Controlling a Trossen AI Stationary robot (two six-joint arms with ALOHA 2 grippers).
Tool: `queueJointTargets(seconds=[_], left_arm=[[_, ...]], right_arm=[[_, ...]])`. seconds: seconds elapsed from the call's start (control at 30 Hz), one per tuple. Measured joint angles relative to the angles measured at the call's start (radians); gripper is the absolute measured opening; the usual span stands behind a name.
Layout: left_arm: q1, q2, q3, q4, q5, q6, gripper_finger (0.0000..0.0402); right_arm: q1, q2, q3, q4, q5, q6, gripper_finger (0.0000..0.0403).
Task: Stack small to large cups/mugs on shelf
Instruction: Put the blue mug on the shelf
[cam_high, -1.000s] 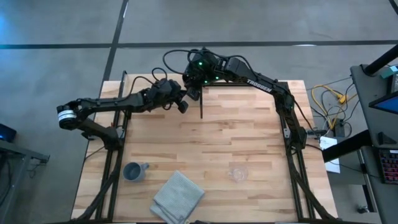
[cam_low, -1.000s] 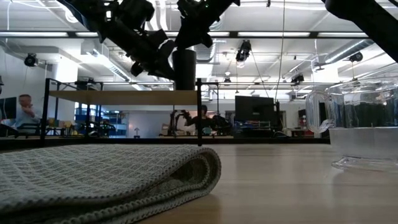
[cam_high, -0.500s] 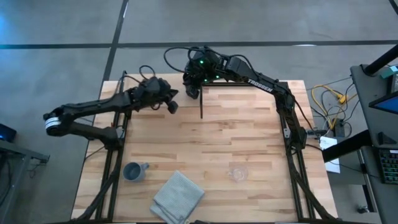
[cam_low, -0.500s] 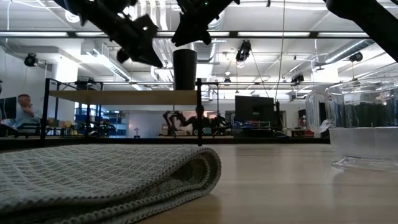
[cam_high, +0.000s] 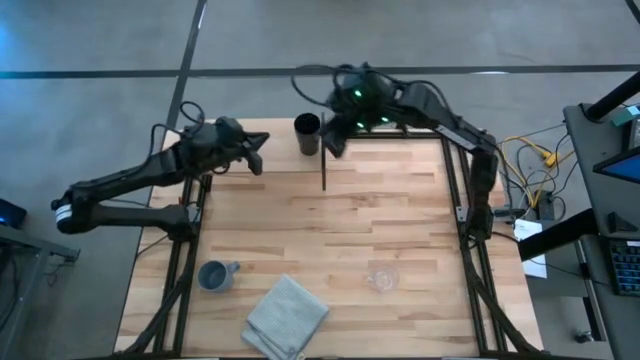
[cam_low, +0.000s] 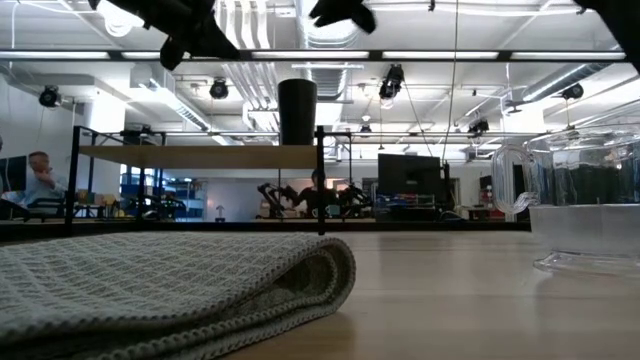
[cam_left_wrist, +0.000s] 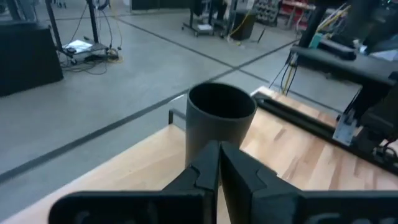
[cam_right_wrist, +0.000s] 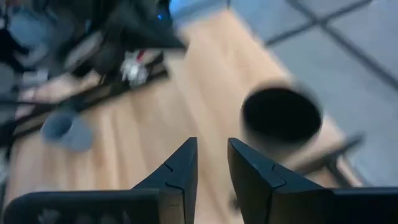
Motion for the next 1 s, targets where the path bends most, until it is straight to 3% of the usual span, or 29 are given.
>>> queueJointTargets(seconds=[0.27, 0.37, 0.47, 0.57, 0.67, 0.83, 1.0], left_arm=[[0.000, -0.018, 0.000, 0.047, -0.004, 0.002, 0.0000], [0.000, -0.019, 0.002, 0.057, 0.009, -0.027, 0.0000], [-0.001, -0.024, 0.006, 0.051, 0.114, -0.031, 0.0000], [-0.002, -0.040, 0.015, 0.054, 0.307, -0.062, 0.0000], [-0.002, -0.063, 0.025, 0.058, 0.461, -0.081, 0.0000], [-0.016, -0.115, 0.028, 0.057, 0.503, -0.080, 0.0000], [-0.017, -0.172, 0.026, 0.051, 0.554, -0.058, 0.0000]], right_arm=[[0.166, -0.081, -0.002, -0.350, 0.015, 0.247, 0.0073], [0.263, -0.082, -0.003, -0.408, 0.093, 0.347, 0.0075], [0.361, -0.078, -0.010, -0.416, 0.161, 0.470, 0.0074], [0.454, -0.072, -0.023, -0.418, 0.179, 0.617, 0.0071], [0.544, -0.065, -0.058, -0.417, 0.289, 0.782, 0.0068], [0.651, -0.065, -0.191, -0.419, 0.337, 1.113, 0.0070], [0.734, -0.065, -0.357, -0.404, 0.283, 1.371, 0.0070]])
